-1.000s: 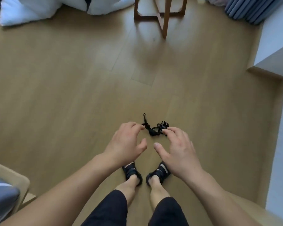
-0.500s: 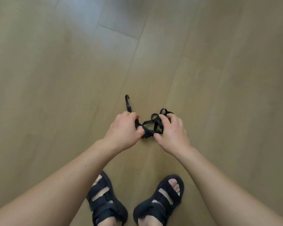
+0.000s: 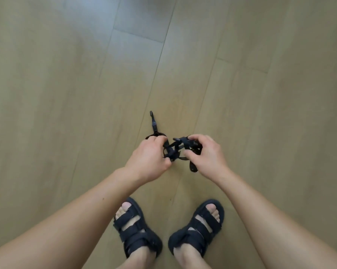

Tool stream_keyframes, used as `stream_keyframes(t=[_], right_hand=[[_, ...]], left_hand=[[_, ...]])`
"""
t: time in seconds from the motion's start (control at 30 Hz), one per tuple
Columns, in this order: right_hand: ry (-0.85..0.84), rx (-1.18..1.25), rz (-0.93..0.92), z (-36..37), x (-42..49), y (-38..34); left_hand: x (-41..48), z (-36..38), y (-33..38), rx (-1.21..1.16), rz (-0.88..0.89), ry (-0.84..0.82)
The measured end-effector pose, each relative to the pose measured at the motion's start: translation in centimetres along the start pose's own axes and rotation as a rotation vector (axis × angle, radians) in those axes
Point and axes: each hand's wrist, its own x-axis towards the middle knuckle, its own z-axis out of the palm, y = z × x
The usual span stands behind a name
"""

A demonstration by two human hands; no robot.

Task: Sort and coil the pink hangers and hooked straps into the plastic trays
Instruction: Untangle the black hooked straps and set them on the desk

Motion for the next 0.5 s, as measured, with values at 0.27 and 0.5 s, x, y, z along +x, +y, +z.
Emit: stream_keyframes(t=[0.27,0.5], right_hand=[[0.067,0.258,-0.191,-15.1,-17.6,-15.2],[0.151,0.151,-0.506,-28.8,-33.1,-26.6]], left_hand=[[-14.9,-11.9,9.6,-0.136,0.111,0.008],[-30.0,-23.5,20.3,-0.109,0.503,0.018]])
